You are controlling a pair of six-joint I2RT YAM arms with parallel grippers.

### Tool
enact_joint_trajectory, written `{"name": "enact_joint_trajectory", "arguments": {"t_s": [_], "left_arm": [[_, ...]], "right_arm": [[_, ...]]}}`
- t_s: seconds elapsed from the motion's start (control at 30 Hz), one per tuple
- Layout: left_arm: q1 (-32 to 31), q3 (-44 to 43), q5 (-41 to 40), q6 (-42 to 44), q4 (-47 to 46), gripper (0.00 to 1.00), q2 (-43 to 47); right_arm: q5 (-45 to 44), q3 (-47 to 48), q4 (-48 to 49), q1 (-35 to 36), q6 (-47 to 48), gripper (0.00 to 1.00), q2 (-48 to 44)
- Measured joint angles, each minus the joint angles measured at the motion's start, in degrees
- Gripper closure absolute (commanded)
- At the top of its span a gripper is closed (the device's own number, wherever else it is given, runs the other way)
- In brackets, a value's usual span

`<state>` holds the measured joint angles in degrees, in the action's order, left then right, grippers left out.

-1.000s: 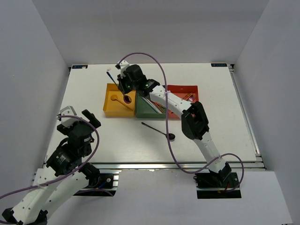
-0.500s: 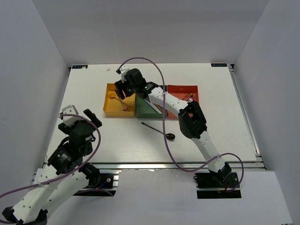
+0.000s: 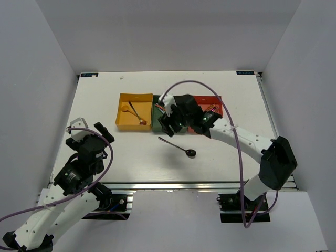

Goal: Sort the eating utensils into containers

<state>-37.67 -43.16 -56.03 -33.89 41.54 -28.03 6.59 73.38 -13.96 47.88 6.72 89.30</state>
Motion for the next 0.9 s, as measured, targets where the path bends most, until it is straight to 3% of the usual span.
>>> {"name": "enact_joint_trajectory", "arguments": {"t_s": [0.3, 0.5, 0.7, 0.73, 0.77, 0.83, 0.87, 0.9], "left_arm": [[0.0, 0.4, 0.1, 0.0, 0.0, 0.02, -0.4], [0.0, 0.4, 0.2, 0.0, 0.0, 0.02, -1.6], [0.0, 0.4, 0.6, 0.1, 0.0, 0.02, -1.9], [0.0, 0.4, 0.7, 0.1, 0.0, 0.02, -1.9], [0.0, 0.4, 0.7, 0.1, 0.0, 0.02, -1.9], [0.0, 0.4, 1.0, 0.2, 0.0, 0.02, -1.9], [0.0, 0.4, 1.0, 0.3, 0.0, 0.02, -1.9], [0.0, 0.4, 1.0, 0.3, 0.0, 0.02, -2.0]], "right_arm": [[-2.5, -12.3, -6.8, 0.2, 3.0, 0.34, 4.0], [-1.9, -12.7, -6.1, 0.2, 4.5, 0.38, 5.4], [-2.7, -12.5, -4.7, 0.1, 6.2, 0.46, 12.3], [-2.7, -12.3, -3.7, 0.1, 6.3, 0.49, 12.4], [-2.8, -12.4, -3.2, 0.1, 6.3, 0.68, 12.6], [-2.4, -12.3, -2.7, -0.3, 6.7, 0.81, 13.1], [-2.0, -12.2, -2.5, -0.4, 6.6, 0.93, 13.2], [-1.2, -12.1, -2.5, -0.7, 6.5, 0.96, 13.3]]}}
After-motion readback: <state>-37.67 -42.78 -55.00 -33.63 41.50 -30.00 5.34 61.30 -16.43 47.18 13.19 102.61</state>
